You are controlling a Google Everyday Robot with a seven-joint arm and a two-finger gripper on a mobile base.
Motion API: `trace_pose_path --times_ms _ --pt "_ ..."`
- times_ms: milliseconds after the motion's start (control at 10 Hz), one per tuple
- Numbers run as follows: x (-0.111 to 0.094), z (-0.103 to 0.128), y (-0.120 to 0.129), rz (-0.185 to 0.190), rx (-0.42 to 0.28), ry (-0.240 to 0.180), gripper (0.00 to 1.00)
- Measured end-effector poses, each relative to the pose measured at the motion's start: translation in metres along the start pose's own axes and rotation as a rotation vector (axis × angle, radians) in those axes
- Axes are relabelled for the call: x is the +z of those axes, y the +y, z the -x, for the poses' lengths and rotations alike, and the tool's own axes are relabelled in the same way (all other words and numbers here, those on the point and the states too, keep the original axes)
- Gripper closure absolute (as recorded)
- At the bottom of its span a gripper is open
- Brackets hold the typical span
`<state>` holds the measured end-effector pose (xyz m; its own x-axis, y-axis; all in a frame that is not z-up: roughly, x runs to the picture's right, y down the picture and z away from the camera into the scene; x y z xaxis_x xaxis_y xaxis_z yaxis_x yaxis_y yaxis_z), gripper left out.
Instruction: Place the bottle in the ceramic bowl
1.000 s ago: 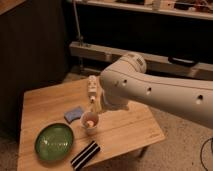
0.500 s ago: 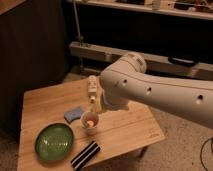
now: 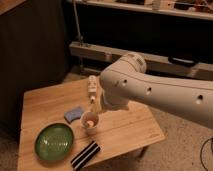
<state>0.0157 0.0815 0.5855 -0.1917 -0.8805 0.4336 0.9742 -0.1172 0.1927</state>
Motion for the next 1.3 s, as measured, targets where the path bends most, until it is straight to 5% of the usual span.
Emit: trace_pose_path --times_ms 800,1100,1300 --pt "0.005 -0.007 0.0 0.011 -0.009 0.022 0.2" --pt "0.025 -0.05 0.007 0.042 -0.005 0.097 0.2" --pt "0.045 -0.104 0.025 0.069 0.0 0.167 0.2"
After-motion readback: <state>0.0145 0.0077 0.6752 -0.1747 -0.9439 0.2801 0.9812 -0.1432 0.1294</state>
